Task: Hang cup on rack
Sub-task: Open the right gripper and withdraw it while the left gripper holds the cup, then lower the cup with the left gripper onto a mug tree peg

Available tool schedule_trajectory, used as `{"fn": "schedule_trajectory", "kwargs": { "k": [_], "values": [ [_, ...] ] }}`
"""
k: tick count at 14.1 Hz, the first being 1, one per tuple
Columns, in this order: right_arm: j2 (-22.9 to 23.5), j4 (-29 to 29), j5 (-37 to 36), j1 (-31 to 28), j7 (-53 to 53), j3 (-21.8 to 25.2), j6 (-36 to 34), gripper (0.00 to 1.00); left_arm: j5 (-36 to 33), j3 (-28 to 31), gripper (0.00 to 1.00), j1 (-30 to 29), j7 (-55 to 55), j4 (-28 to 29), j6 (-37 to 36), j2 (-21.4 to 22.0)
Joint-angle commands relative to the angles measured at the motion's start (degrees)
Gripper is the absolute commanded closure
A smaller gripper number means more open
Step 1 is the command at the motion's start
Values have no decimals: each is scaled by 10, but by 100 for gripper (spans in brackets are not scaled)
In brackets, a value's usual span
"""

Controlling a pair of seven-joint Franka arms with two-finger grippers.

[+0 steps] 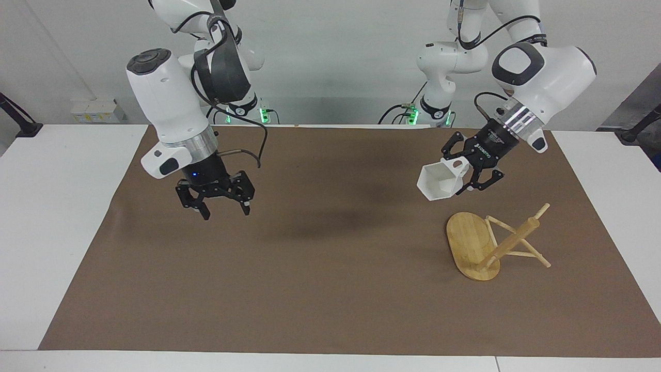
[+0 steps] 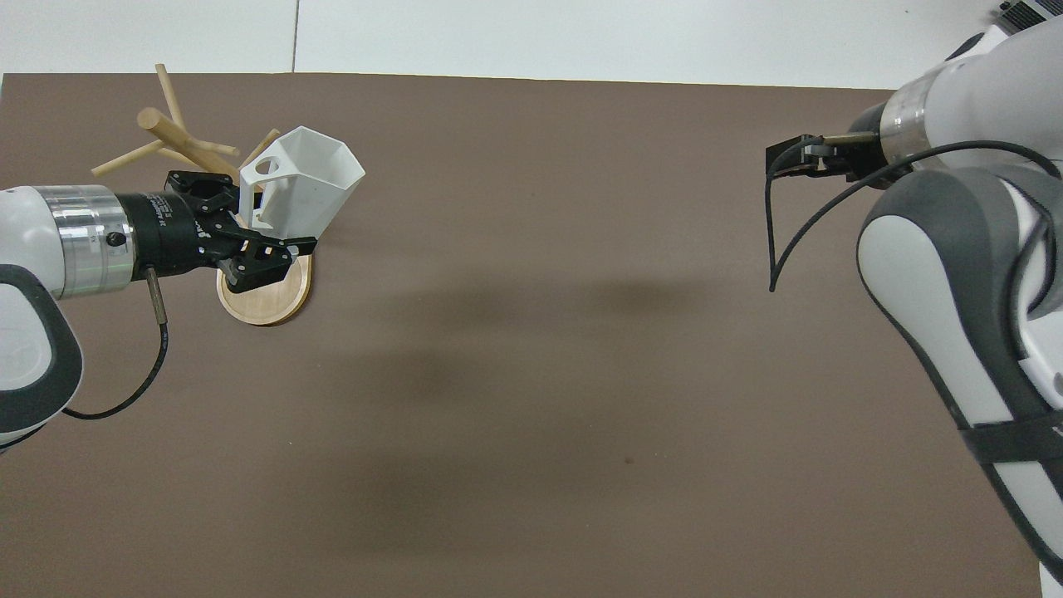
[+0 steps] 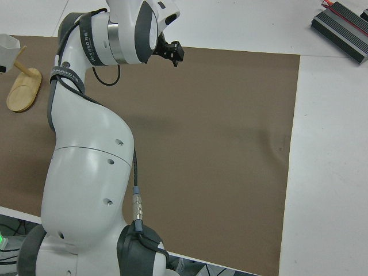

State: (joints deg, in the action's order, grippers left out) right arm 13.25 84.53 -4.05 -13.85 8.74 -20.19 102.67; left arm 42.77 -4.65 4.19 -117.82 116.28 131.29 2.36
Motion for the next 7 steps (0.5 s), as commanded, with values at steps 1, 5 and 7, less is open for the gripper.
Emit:
{"fn": "schedule_trajectory", "kwargs": {
  "k": [1,5,7],
  "values": [
    [-21,-30,-11,-21,4,8,-92,0,-12,0,100,2,-26,17,26,-2],
    [-49,-25,17,-12,-64,102,-136,0,-13,0,100,2,-56,30,64,-16],
    [-53,-24,26,-9,-76,123,-137,0,-13,1,100,1,-60,29,79,-22]
  ]
}}
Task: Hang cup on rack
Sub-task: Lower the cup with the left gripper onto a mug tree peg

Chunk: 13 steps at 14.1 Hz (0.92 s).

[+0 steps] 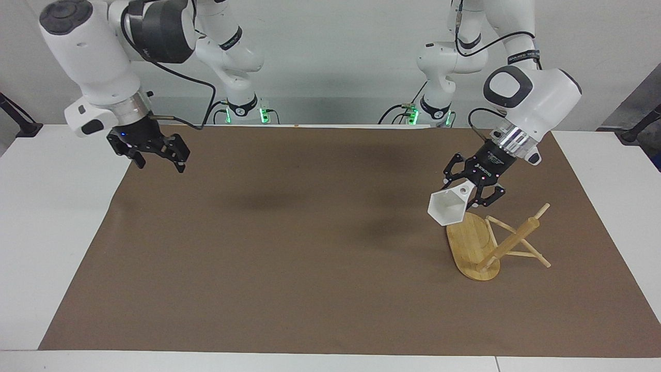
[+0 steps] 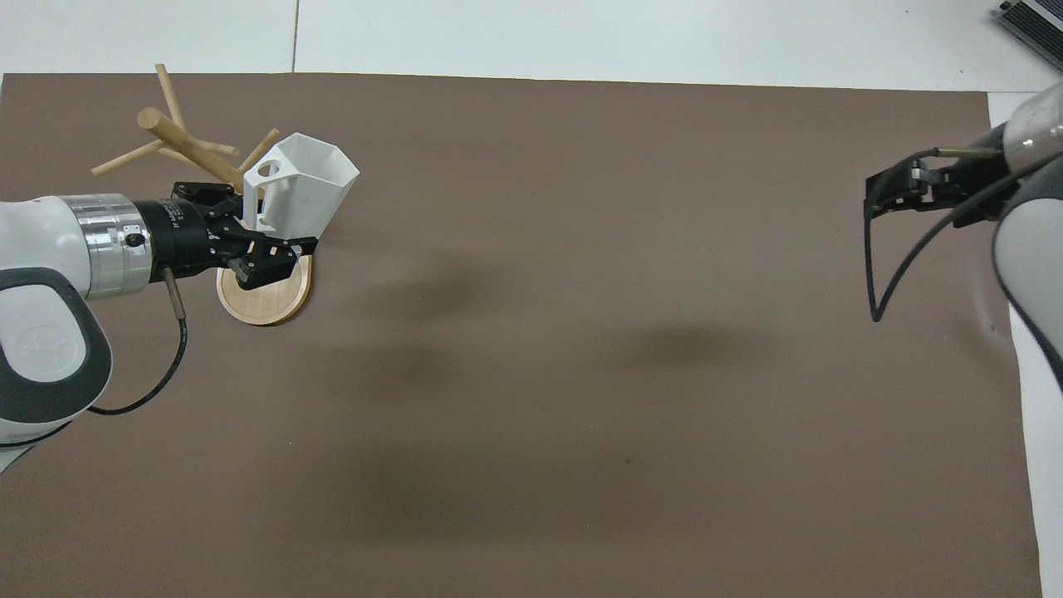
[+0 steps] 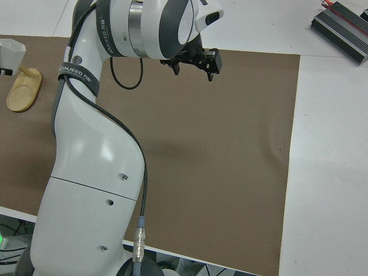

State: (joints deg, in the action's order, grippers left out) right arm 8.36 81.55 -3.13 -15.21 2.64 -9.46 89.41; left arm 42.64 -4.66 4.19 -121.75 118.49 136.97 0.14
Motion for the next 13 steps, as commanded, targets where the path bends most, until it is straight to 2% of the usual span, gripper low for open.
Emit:
{"fn": "schedule_trajectory", "kwargs": {
  "k": [1,4,11,13],
  "values": [
    [-6,12,20,4,-15,18,1,0,-12,1,100,1,-28,6,28,-5],
    [-20,50,21,6,-24,26,32,0,-12,1,100,0,-54,-1,53,-23],
    [-21,53,21,18,-25,37,113,0,-11,4,100,-12,-110,-15,73,-36],
    [-22,53,21,19,-24,37,118,0,-11,4,100,-13,-138,-15,75,-36]
  ]
}}
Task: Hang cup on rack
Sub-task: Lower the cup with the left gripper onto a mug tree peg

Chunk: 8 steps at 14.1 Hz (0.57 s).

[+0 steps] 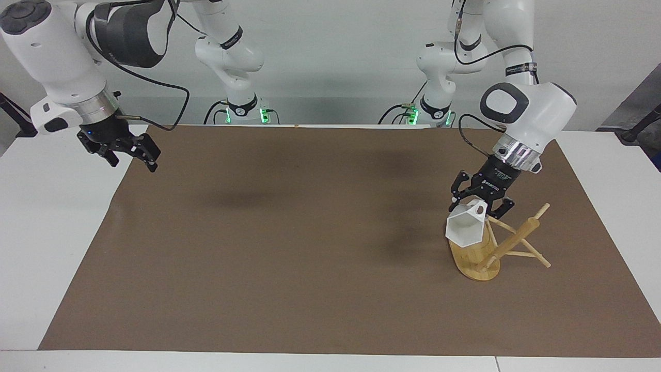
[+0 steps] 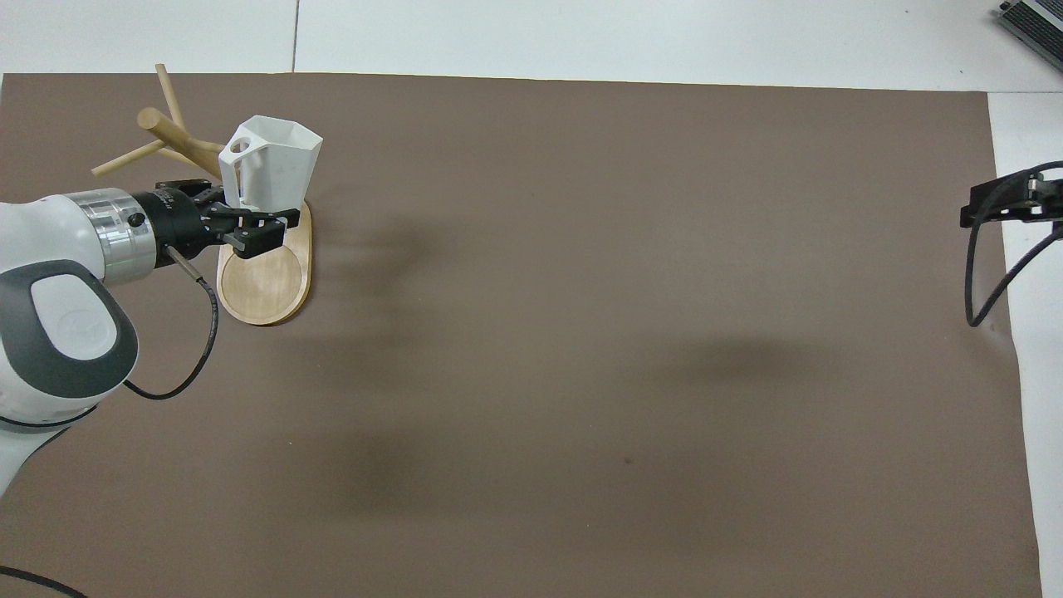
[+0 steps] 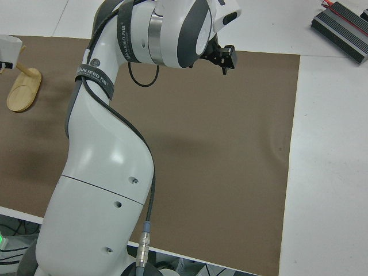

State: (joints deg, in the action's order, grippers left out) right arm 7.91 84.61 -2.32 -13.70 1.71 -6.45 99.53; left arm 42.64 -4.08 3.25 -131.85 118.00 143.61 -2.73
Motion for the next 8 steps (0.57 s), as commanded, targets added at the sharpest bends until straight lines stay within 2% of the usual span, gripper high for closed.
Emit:
{"fn": "schedule_trajectory", "kwargs": {
  "k": [1,8],
  "values": [
    [-18,22,13,3,-14,7,16,0,-11,-2,100,-6,-47,-10,13,-7],
    [-40,20,13,1,-14,11,-16,0,-10,-2,100,-24,-104,-9,8,-8]
  ]
}}
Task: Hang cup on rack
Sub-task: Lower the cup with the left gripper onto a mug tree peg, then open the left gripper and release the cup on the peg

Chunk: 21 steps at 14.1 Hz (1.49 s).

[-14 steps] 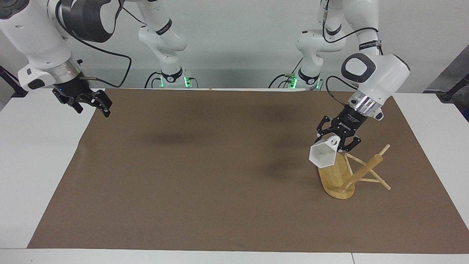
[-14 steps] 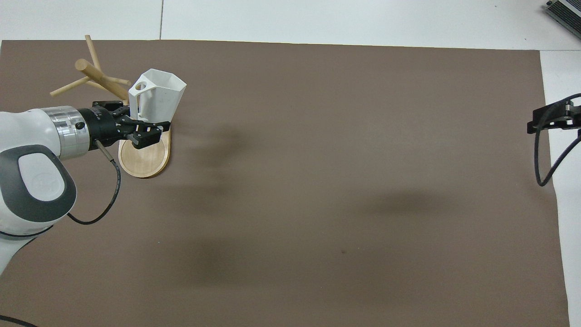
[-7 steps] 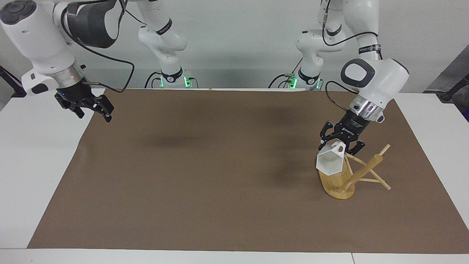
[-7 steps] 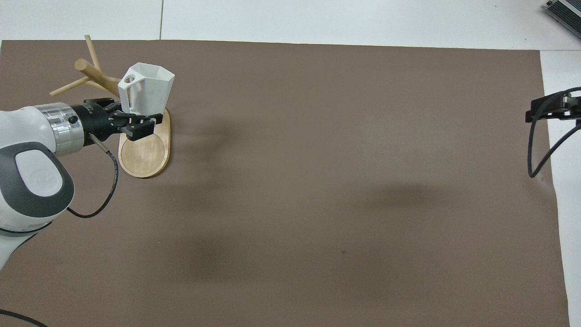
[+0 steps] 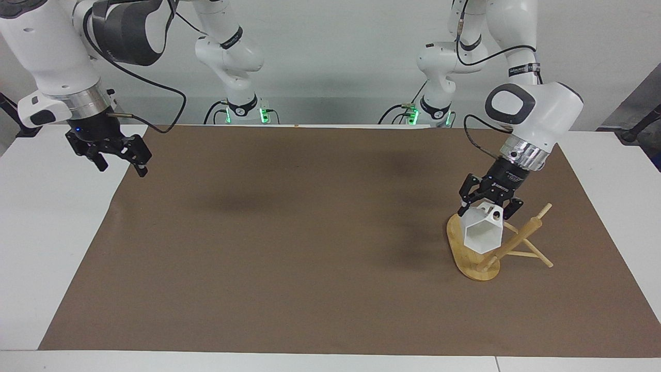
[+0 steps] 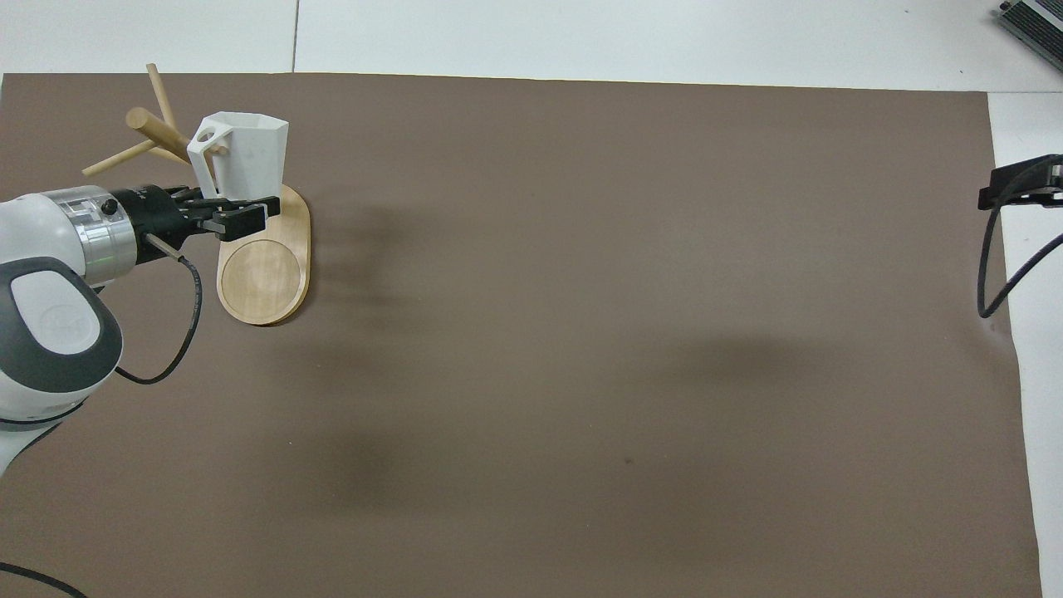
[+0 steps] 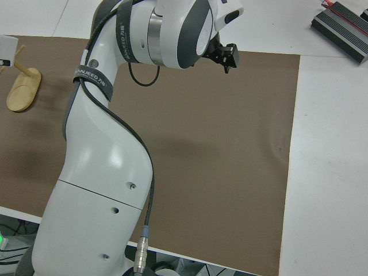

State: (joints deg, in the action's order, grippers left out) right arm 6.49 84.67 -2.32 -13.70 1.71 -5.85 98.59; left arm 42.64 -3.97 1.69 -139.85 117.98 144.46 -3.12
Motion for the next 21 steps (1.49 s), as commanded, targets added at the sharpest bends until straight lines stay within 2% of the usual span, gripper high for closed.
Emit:
{"fn": "schedule_trajectory", "kwargs": {
  "k": [1,2,3,4,5,6,7,10,14,17,21],
  "values": [
    [-27,19,13,1,-14,5,-7,0,-10,-3,100,-8,-28,-8,-2,-3],
    [-28,21,13,2,-11,5,-6,0,-11,-3,94,-8,-29,-5,-3,-2],
    [-28,21,13,2,-11,5,-6,0,-11,-3,69,-8,-29,-5,-4,-2],
    [-28,21,13,1,-11,4,-6,0,-11,-3,30,-8,-28,-6,-10,-2],
    [-28,22,13,1,-11,4,-6,0,-16,-3,24,-9,-25,-7,-18,-2],
    [-28,21,13,2,-11,3,-6,0,-24,-3,9,-19,-22,-10,-31,-2],
    [-28,21,13,2,-11,3,-6,0,-40,-3,0,-20,-21,-12,-43,-1],
    [-31,22,13,16,-11,3,-10,0,-90,-3,0,-32,4,-31,-84,0],
    [-31,21,13,22,-11,3,-18,0,-129,-1,0,-37,133,-49,-138,7],
    [-32,21,13,21,-11,3,-18,0,-202,2,0,-36,256,-75,-186,11],
    [-32,21,13,21,-11,3,-18,0,-226,3,0,-35,483,-90,-219,31]
  ]
}}
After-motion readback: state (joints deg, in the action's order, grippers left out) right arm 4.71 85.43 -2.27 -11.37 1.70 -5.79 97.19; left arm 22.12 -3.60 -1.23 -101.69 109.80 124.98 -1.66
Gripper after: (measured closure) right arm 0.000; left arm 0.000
